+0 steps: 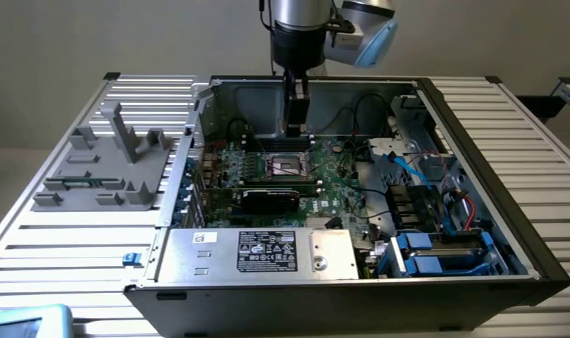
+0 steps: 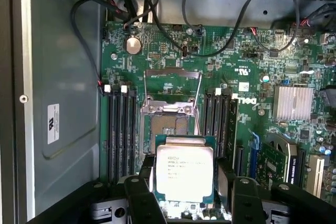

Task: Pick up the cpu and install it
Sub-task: 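Place the cpu into insertion slot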

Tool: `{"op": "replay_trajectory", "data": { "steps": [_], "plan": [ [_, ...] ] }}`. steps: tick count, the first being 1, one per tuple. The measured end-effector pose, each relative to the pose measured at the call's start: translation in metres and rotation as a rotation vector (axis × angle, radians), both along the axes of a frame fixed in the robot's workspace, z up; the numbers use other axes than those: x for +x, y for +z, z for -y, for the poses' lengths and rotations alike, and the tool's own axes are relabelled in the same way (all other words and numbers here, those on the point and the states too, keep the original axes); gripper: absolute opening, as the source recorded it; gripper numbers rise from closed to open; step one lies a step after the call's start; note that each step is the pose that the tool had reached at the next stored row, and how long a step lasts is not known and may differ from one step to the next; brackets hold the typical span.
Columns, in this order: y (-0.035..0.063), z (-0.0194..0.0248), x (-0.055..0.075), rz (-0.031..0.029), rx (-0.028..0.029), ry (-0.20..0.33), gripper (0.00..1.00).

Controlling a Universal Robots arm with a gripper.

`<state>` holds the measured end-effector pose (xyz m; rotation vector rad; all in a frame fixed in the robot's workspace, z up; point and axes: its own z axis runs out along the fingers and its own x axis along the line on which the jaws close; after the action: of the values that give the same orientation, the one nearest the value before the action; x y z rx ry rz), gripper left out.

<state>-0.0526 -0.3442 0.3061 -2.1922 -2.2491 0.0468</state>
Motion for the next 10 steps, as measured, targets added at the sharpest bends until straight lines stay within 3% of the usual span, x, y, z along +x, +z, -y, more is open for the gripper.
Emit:
{"op": "replay_trajectory", "data": {
  "steps": [10],
  "plan": [
    [-0.0173, 0.0009, -0.004, 0.0013, -0.0001, -0.004, 0.55]
  ]
}}
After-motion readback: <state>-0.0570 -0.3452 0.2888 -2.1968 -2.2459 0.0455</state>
